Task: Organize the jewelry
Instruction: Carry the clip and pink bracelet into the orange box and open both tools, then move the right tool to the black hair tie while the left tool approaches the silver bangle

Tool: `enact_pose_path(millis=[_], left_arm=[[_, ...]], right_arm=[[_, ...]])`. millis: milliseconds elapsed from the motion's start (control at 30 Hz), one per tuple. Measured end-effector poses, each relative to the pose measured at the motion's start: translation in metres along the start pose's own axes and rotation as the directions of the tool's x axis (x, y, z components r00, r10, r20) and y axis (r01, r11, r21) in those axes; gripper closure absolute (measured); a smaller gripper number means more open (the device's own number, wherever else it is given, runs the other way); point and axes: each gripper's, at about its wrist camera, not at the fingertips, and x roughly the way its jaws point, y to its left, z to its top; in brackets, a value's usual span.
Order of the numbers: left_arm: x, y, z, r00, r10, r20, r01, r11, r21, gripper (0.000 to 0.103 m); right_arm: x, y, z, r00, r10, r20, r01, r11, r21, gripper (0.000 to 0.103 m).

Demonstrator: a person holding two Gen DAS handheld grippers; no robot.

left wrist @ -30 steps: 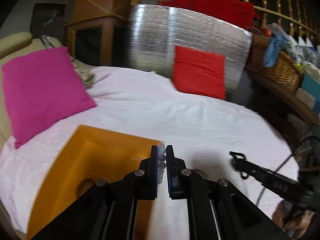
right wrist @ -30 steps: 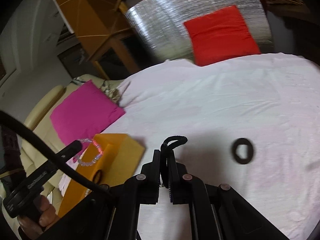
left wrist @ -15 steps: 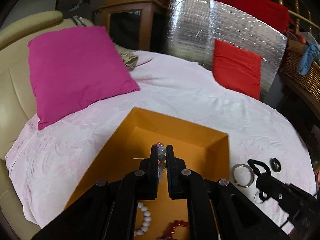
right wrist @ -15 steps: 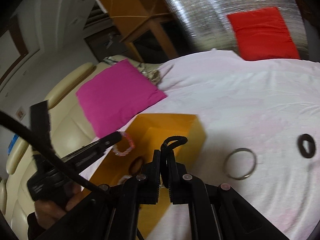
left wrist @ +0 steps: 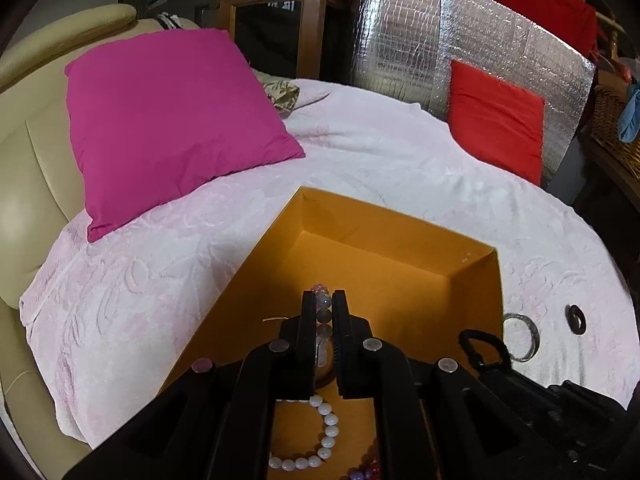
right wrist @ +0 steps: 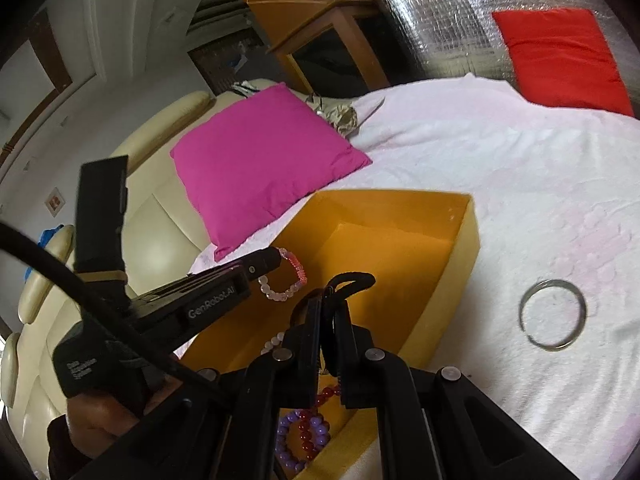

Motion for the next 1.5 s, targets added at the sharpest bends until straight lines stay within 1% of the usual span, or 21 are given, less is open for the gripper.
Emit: enact_pose_path(millis=[200, 300, 367, 433, 467, 500, 533, 600, 633, 700, 733, 800, 833, 867, 933, 1033, 1067, 1167, 1333, 1500], left_arm=[[0.009, 0.004, -0.003, 0.999, 0.02, -0.038, -0.02, 1.0, 0.003, 0.095], [0.012, 0.004, -0.004, 0.999, 0.016, -0.049, -0.016, 1.0, 0.008, 0.095], [0.013, 0.003, -0.004, 0.998, 0.014, -0.053, -0.014, 1.0, 0.012, 0.095], [0.013, 0.001, -0.004, 0.999, 0.001, -0.054, -0.001, 1.0, 0.013, 0.095], [0.013, 0.0, -0.004, 0.999, -0.003, -0.054, 0.004, 1.0, 0.013, 0.095], [0.012, -0.002, -0.003, 0.999, -0.004, -0.052, 0.004, 1.0, 0.014, 0.095], [0.011, -0.004, -0.003, 0.999, -0.003, -0.049, 0.003, 1.0, 0.015, 0.095], [0.009, -0.007, -0.003, 0.999, 0.002, -0.042, -0.001, 1.0, 0.013, 0.093], [0.007, -0.008, -0.002, 0.999, 0.009, -0.033, -0.009, 1.0, 0.013, 0.091], [0.004, -0.011, -0.001, 1.0, 0.027, -0.014, -0.027, 1.0, 0.012, 0.082], [0.002, -0.012, -0.001, 0.999, 0.034, -0.003, -0.034, 0.999, 0.013, 0.075], [-0.003, -0.018, 0.0, 0.998, 0.053, 0.024, -0.053, 0.998, 0.018, 0.07], [-0.005, -0.022, 0.0, 0.998, 0.06, 0.036, -0.061, 0.998, 0.024, 0.064], [-0.007, -0.026, 0.0, 0.997, 0.066, 0.046, -0.067, 0.997, 0.031, 0.054], [-0.011, -0.037, 0.0, 0.995, 0.077, 0.07, -0.08, 0.995, 0.052, 0.044], [-0.017, -0.056, 0.0, 0.991, 0.085, 0.103, -0.096, 0.99, 0.105, 0.039], [-0.02, -0.065, -0.001, 0.989, 0.088, 0.118, -0.103, 0.987, 0.127, 0.036], [-0.028, -0.087, -0.004, 0.983, 0.093, 0.157, -0.122, 0.976, 0.182, 0.031], [-0.039, -0.124, -0.012, 0.974, 0.075, 0.214, -0.135, 0.95, 0.282, 0.028], [-0.047, -0.154, -0.02, 0.969, 0.045, 0.242, -0.132, 0.924, 0.358, 0.027]], right_arm=[[0.015, 0.004, -0.006, 0.999, 0.001, -0.033, -0.002, 1.0, -0.021, 0.093], [0.02, 0.003, -0.007, 0.999, -0.013, -0.039, 0.012, 1.0, -0.013, 0.092], [0.02, 0.002, -0.004, 0.999, -0.023, -0.026, 0.022, 1.0, -0.005, 0.092], [0.015, -0.001, -0.002, 0.999, -0.036, -0.007, 0.036, 0.999, 0.006, 0.081], [0.013, -0.004, -0.001, 0.999, -0.033, -0.004, 0.033, 0.999, 0.02, 0.064], [0.009, -0.007, 0.0, 0.999, -0.033, 0.009, 0.033, 0.999, 0.037, 0.053], [0.004, -0.01, 0.001, 0.999, -0.034, 0.031, 0.033, 0.998, 0.05, 0.052], [-0.005, -0.014, 0.005, 0.998, -0.028, 0.061, 0.024, 0.998, 0.062, 0.052], [-0.01, -0.016, 0.006, 0.997, -0.025, 0.071, 0.02, 0.997, 0.069, 0.052], [-0.021, -0.023, 0.01, 0.994, -0.036, 0.103, 0.027, 0.996, 0.09, 0.052], [-0.026, -0.026, 0.012, 0.993, -0.042, 0.115, 0.03, 0.995, 0.098, 0.052], [-0.036, -0.035, 0.016, 0.989, -0.057, 0.134, 0.042, 0.992, 0.116, 0.052], [-0.04, -0.04, 0.018, 0.988, -0.064, 0.141, 0.047, 0.991, 0.124, 0.052], [-0.045, -0.045, 0.02, 0.986, -0.076, 0.148, 0.056, 0.989, 0.136, 0.052], [-0.055, -0.055, 0.022, 0.983, -0.106, 0.153, 0.081, 0.984, 0.161, 0.052], [-0.066, -0.07, 0.023, 0.977, -0.154, 0.149, 0.126, 0.975, 0.182, 0.052], [-0.07, -0.074, 0.023, 0.973, -0.181, 0.146, 0.153, 0.971, 0.182, 0.052], [-0.08, -0.086, 0.024, 0.962, -0.24, 0.129, 0.214, 0.959, 0.188, 0.052], [-0.095, -0.106, 0.025, 0.937, -0.337, 0.09, 0.317, 0.93, 0.186, 0.052], [-0.114, -0.129, 0.023, 0.917, -0.394, 0.059, 0.375, 0.904, 0.206, 0.052]])
